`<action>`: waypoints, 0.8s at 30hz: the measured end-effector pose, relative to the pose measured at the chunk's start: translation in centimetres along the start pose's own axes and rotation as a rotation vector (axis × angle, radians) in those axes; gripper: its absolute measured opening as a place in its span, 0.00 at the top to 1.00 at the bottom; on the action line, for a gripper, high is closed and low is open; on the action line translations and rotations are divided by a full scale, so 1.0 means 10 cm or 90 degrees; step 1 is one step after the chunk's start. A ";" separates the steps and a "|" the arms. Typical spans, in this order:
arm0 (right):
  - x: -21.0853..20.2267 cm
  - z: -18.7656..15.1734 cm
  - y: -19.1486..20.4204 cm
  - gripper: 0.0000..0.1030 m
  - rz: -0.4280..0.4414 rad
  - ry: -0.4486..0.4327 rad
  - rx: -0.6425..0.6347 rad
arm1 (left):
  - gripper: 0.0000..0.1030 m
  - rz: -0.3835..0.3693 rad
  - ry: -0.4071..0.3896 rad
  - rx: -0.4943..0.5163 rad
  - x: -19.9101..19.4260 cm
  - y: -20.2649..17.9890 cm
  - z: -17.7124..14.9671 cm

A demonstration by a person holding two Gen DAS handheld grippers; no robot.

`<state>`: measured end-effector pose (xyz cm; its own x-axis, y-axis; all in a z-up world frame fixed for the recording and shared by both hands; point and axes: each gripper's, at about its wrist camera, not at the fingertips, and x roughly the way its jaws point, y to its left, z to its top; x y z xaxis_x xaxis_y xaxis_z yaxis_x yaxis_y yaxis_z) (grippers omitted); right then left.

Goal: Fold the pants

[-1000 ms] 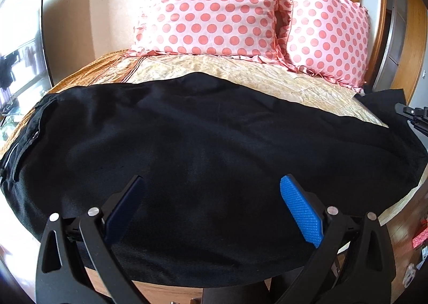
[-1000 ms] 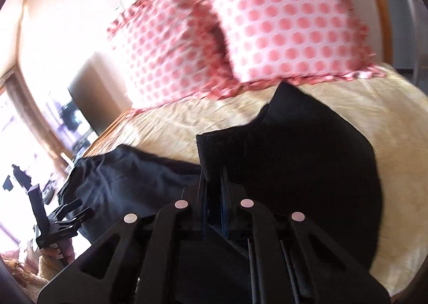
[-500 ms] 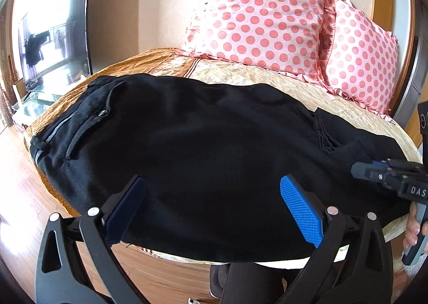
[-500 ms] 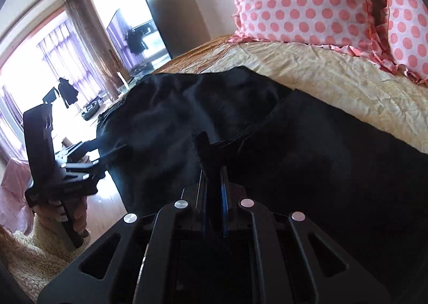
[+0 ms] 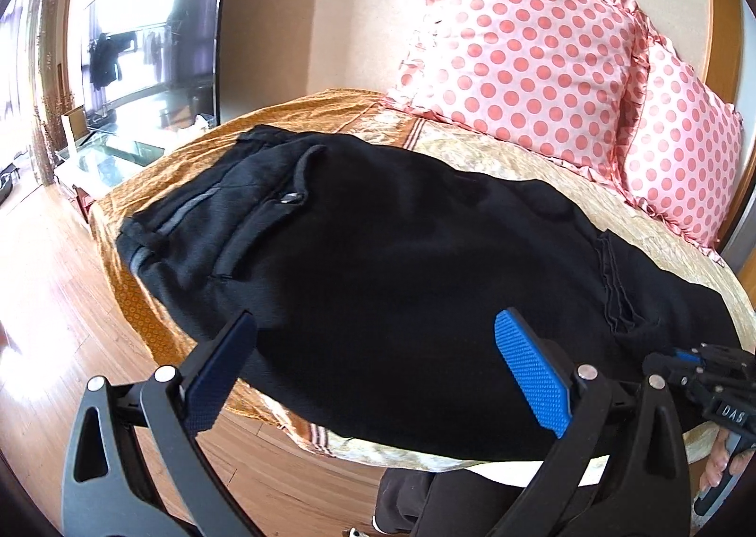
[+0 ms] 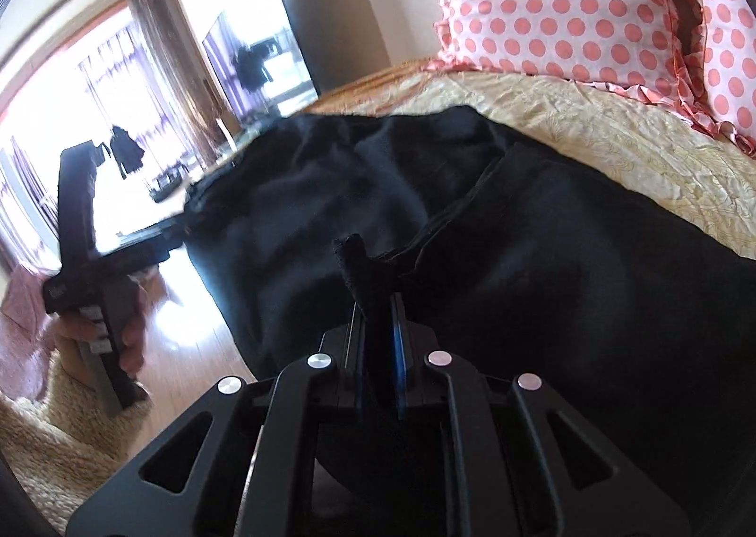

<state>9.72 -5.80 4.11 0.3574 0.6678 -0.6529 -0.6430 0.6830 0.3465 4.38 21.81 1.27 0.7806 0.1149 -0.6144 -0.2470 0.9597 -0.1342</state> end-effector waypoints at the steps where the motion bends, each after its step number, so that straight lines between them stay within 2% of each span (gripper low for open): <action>1: 0.01 -0.01 0.01 0.78 0.006 -0.003 -0.004 | 0.02 0.003 -0.002 -0.007 -0.03 0.06 0.00; 2: -0.01 -0.01 0.02 0.69 0.029 -0.006 -0.004 | 0.02 0.004 -0.003 -0.017 -0.06 0.13 0.01; 3: -0.02 -0.01 0.04 0.49 0.051 -0.008 -0.001 | 0.02 0.008 -0.005 -0.025 -0.08 0.19 0.01; 4: -0.03 0.00 0.07 0.37 0.061 -0.011 -0.002 | 0.02 0.017 -0.007 -0.031 -0.11 0.26 0.02; 7: 0.03 -0.04 0.26 0.33 0.047 0.008 -0.060 | 0.02 0.050 -0.012 -0.049 -0.16 0.44 0.05; 9: 0.05 -0.09 0.37 0.31 0.019 0.001 -0.106 | 0.02 0.054 -0.003 -0.074 -0.15 0.59 0.05; 11: 0.00 -0.09 0.39 0.31 0.028 -0.007 -0.099 | 0.02 0.047 0.011 -0.106 -0.12 0.72 0.03; 14: -0.10 -0.08 0.29 0.29 0.073 -0.027 -0.053 | 0.02 0.007 0.033 -0.161 -0.07 0.91 0.01; 16: -0.11 -0.09 0.26 0.25 0.068 -0.030 -0.045 | 0.02 -0.014 0.043 -0.194 -0.03 1.00 0.00; 18: -0.11 -0.12 0.23 0.24 0.066 -0.026 -0.039 | 0.03 -0.042 0.055 -0.225 0.05 1.07 0.03; 24: -0.11 -0.13 0.25 0.24 0.069 -0.029 -0.038 | 0.05 -0.164 0.118 -0.346 0.41 1.35 0.10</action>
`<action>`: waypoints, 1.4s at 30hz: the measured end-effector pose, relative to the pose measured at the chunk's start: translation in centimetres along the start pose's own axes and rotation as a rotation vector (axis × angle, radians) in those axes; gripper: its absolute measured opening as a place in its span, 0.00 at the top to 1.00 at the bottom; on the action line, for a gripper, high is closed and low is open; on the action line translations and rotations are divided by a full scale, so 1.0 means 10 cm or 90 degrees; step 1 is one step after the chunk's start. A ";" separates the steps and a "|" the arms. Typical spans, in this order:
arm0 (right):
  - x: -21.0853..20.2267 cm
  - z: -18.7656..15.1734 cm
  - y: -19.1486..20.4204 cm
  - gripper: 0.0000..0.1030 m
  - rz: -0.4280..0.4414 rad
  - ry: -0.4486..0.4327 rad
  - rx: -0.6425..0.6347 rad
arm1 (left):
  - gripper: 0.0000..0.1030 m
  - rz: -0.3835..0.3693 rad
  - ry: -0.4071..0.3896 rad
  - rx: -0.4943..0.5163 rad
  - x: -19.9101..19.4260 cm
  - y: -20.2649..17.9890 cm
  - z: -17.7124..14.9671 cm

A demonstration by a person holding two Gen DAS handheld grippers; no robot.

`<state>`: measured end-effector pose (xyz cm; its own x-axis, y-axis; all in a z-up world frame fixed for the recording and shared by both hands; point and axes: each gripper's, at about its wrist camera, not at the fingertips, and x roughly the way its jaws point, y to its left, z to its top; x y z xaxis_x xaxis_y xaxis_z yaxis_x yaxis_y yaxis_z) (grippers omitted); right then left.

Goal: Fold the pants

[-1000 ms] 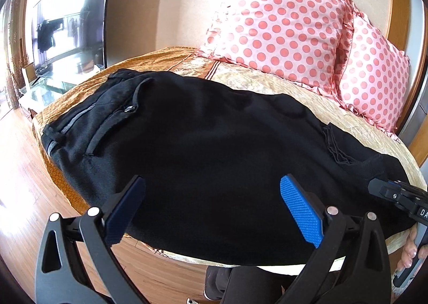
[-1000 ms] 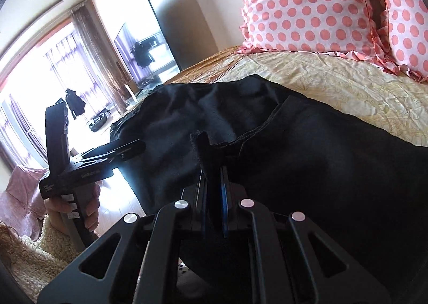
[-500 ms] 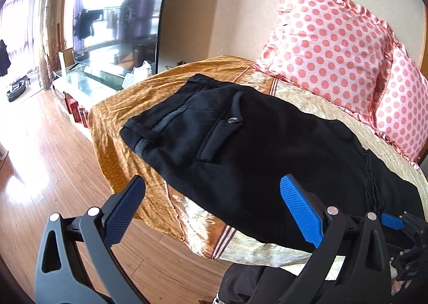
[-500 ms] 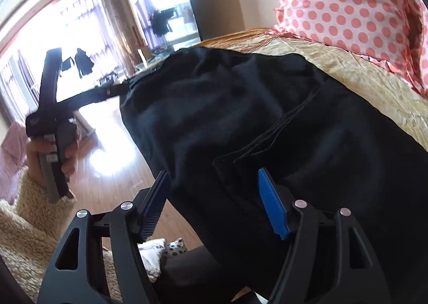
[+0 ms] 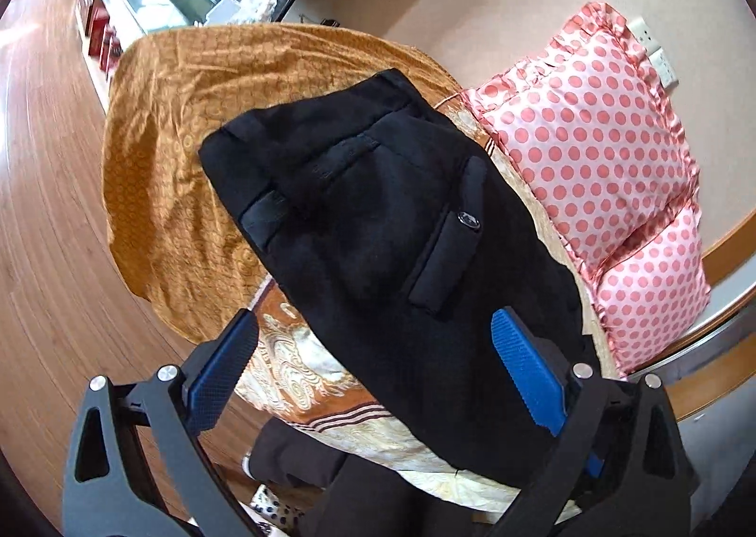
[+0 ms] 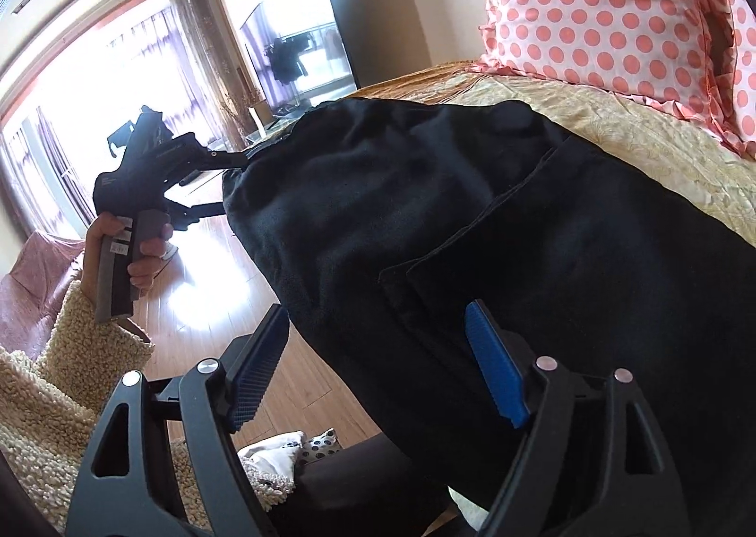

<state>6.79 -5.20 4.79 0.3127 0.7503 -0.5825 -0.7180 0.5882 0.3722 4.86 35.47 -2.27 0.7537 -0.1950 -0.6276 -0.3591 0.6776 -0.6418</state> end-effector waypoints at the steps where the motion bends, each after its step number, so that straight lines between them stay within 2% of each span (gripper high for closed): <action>1: 0.00 0.00 0.00 0.23 0.000 0.001 -0.001 | 0.06 -0.015 0.004 -0.014 0.03 0.04 0.04; 5: 0.00 0.00 -0.01 0.23 0.000 0.001 -0.001 | 0.09 -0.038 0.007 -0.068 0.12 0.17 0.17; 7: 0.00 0.00 -0.01 0.22 0.001 0.001 -0.004 | 0.15 -0.063 0.007 -0.083 0.10 0.18 0.20; 14: 0.03 0.00 -0.03 0.20 0.005 -0.001 -0.004 | 0.17 -0.069 -0.023 -0.024 -0.03 -0.13 0.28; 16: 0.03 0.00 -0.04 0.20 0.006 -0.001 -0.005 | 0.21 -0.079 -0.037 -0.014 -0.06 -0.19 0.29; 18: 0.03 0.00 -0.05 0.20 0.008 -0.001 -0.005 | 0.27 -0.082 -0.059 0.027 -0.13 -0.29 0.28; 20: 0.04 0.01 -0.06 0.20 0.008 -0.002 -0.003 | 0.31 -0.056 -0.073 0.066 -0.14 -0.40 0.27; 21: 0.04 0.02 -0.06 0.20 0.007 -0.003 -0.002 | 0.31 -0.036 -0.068 0.066 -0.10 -0.41 0.28; 24: 0.03 0.02 -0.06 0.19 0.005 -0.005 -0.001 | 0.31 0.013 -0.032 0.014 0.12 -0.29 0.32; 26: 0.01 0.01 -0.05 0.19 -0.005 -0.005 -0.008 | 0.40 0.028 -0.034 -0.005 0.17 -0.20 0.33; 29: -0.01 0.00 -0.05 0.17 -0.015 -0.006 -0.013 | 0.46 0.062 -0.037 -0.007 0.15 -0.23 0.34; 32: -0.05 -0.01 -0.07 0.16 -0.017 -0.013 -0.007 | 0.65 0.102 -0.051 0.018 0.14 -0.33 0.33; 33: -0.07 -0.01 -0.07 0.16 -0.018 -0.015 -0.006 | 0.68 0.107 -0.062 0.027 0.11 -0.36 0.32; 35: -0.10 -0.02 -0.09 0.16 -0.019 -0.021 -0.003 | 0.84 0.110 -0.089 0.044 0.02 -0.46 0.31; 39: -0.20 -0.06 -0.13 0.16 -0.024 -0.033 0.004 | 0.86 0.099 -0.133 0.114 -0.12 -0.81 0.28; 42: -0.30 -0.09 -0.20 0.14 -0.030 -0.049 0.015 | 0.87 0.067 -0.147 0.170 -0.18 -1.19 0.24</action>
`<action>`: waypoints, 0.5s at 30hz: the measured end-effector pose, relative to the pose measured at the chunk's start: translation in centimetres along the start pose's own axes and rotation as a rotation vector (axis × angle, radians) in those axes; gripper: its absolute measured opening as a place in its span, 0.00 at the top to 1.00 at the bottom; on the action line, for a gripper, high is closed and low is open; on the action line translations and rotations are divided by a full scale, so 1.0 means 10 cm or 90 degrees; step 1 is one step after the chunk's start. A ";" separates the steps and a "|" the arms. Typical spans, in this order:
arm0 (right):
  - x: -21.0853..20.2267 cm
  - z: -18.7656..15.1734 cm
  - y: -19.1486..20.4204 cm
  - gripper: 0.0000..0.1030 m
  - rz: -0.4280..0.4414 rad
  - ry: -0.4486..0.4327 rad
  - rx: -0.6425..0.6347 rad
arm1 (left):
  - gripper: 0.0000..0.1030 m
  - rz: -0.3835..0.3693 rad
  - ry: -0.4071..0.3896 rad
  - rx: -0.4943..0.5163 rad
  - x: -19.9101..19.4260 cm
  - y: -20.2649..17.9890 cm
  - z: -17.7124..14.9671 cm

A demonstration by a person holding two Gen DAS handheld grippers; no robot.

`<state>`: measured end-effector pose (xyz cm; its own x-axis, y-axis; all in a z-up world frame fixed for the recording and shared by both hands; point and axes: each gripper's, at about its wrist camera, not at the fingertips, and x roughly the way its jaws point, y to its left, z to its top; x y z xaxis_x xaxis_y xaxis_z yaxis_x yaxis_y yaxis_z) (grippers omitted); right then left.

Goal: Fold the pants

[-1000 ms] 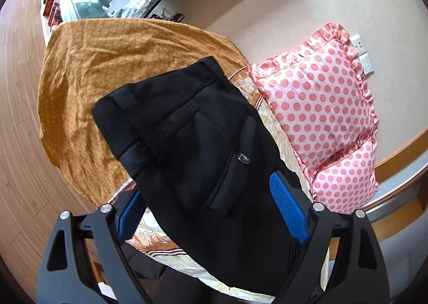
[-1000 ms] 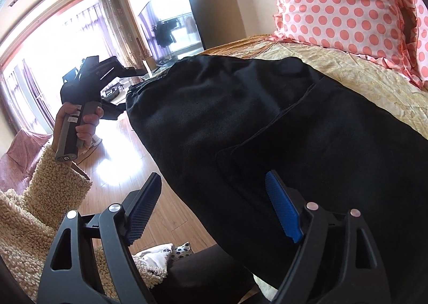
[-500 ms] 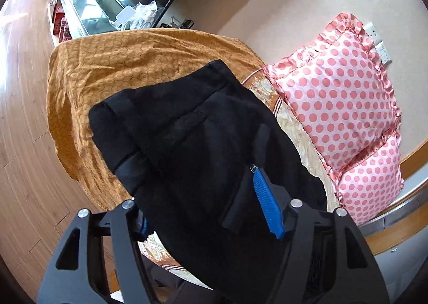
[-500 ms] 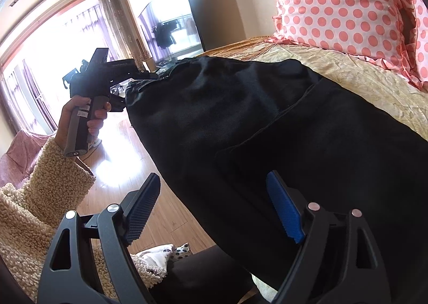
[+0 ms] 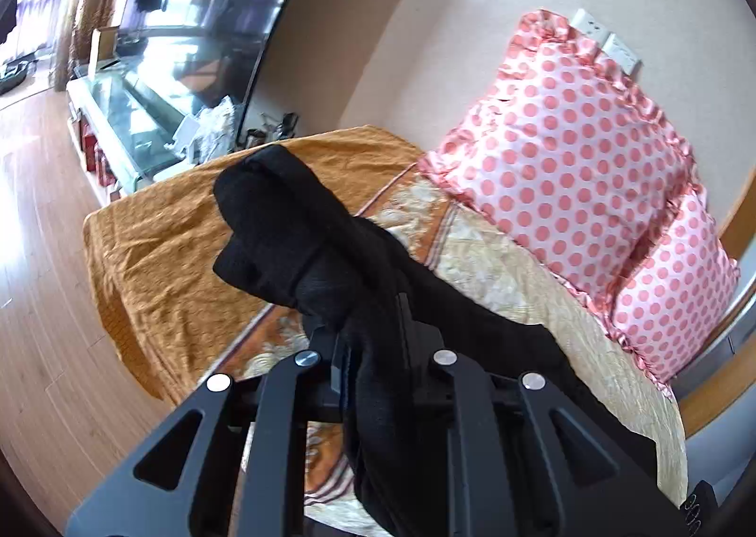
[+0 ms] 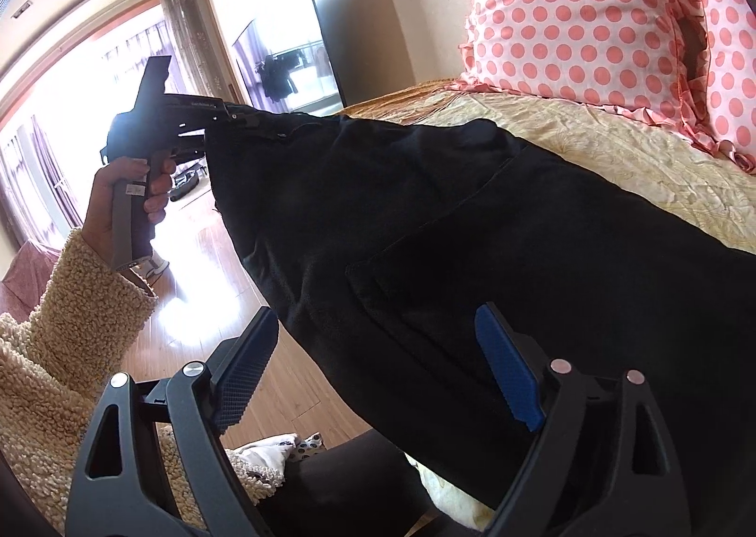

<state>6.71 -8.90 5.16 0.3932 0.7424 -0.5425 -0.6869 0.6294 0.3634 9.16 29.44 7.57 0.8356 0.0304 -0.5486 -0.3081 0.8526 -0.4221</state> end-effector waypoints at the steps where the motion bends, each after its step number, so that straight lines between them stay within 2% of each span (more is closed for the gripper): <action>1: -0.04 -0.01 -0.03 0.13 -0.003 -0.005 0.004 | 0.87 -0.014 -0.004 0.017 -0.02 -0.14 0.02; 5: -0.21 -0.07 -0.16 0.13 -0.022 -0.027 0.024 | 0.87 -0.068 -0.011 0.093 -0.09 -0.78 0.01; 8: -0.33 -0.11 -0.29 0.12 -0.039 -0.042 0.046 | 0.87 -0.120 -0.007 0.159 -0.13 -1.31 -0.11; 12: -0.57 -0.22 -0.47 0.12 -0.070 -0.066 0.079 | 0.87 -0.194 0.009 0.252 -0.18 -2.03 -0.39; 15: -0.74 -0.31 -0.59 0.12 -0.095 -0.084 0.102 | 0.87 -0.247 0.044 0.308 -0.13 -2.49 -0.70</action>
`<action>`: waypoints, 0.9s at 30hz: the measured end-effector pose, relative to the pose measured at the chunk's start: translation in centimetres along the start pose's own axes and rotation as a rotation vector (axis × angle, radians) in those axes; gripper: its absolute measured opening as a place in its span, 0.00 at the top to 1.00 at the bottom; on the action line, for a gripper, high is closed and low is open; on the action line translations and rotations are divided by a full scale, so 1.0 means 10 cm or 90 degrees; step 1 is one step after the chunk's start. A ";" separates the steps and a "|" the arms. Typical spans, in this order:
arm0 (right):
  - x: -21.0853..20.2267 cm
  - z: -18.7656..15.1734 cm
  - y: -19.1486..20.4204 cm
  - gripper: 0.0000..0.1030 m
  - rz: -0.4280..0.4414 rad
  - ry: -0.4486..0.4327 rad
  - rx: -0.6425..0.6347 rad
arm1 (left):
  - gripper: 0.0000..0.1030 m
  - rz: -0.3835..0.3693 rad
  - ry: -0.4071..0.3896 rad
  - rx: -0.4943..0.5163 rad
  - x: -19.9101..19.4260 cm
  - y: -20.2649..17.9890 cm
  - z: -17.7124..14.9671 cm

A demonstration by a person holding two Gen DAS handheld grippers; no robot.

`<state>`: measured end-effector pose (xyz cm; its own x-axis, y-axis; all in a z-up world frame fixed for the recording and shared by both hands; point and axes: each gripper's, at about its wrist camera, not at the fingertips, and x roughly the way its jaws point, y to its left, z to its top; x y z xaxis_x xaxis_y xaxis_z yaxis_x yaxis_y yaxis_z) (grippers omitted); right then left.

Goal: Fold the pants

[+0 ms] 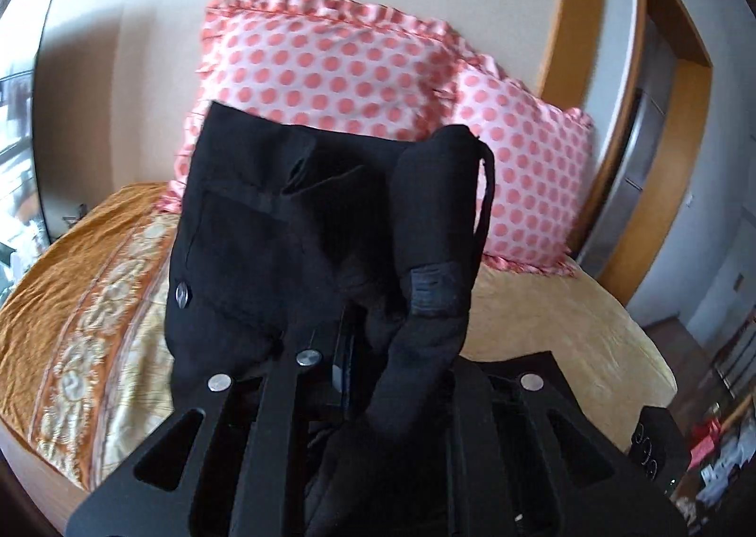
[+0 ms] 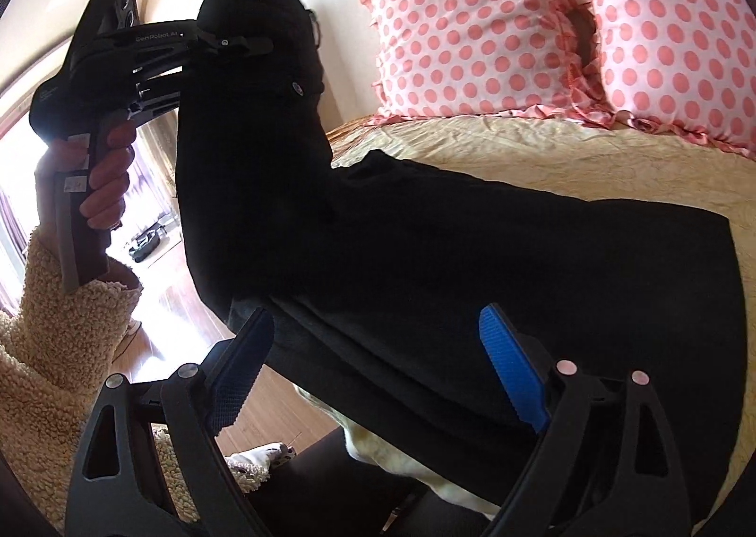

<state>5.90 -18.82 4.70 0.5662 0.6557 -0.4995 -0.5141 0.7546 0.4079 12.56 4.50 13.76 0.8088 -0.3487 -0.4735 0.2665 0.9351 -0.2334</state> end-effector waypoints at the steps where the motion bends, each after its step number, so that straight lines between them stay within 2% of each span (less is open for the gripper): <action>1: -0.06 -0.02 -0.06 0.12 -0.008 -0.007 0.008 | 0.87 -0.023 0.015 0.005 0.10 -0.13 -0.04; 6: -0.32 -0.13 -0.27 0.12 -0.049 -0.034 0.043 | 0.89 -0.125 0.119 0.004 0.68 -0.65 -0.28; 8: -0.43 -0.18 -0.34 0.11 -0.065 -0.043 0.055 | 0.89 -0.137 0.151 0.005 0.85 -0.79 -0.38; 11: -0.56 -0.23 -0.45 0.11 -0.086 -0.055 0.072 | 0.89 -0.126 0.129 0.031 0.90 -1.01 -0.38; 15: -0.69 -0.29 -0.56 0.11 -0.105 -0.067 0.089 | 0.89 -0.161 0.119 0.054 0.85 -1.24 -0.44; 18: -0.74 -0.35 -0.62 0.11 -0.119 -0.069 0.102 | 0.88 -0.159 0.159 0.113 0.96 -1.46 -0.70; 21: -0.81 -0.38 -0.67 0.11 -0.140 -0.072 0.111 | 0.87 -0.156 0.189 0.135 1.04 -1.50 -0.94; 27: -0.98 -0.40 -0.78 0.10 -0.182 -0.087 0.122 | 0.78 -0.151 0.198 0.166 1.06 -1.53 -1.13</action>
<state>1.80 -31.26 3.29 0.7568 0.4052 -0.5130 -0.1997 0.8905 0.4088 11.09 -14.23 2.72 0.5245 -0.5192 -0.6748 0.5802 0.7980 -0.1630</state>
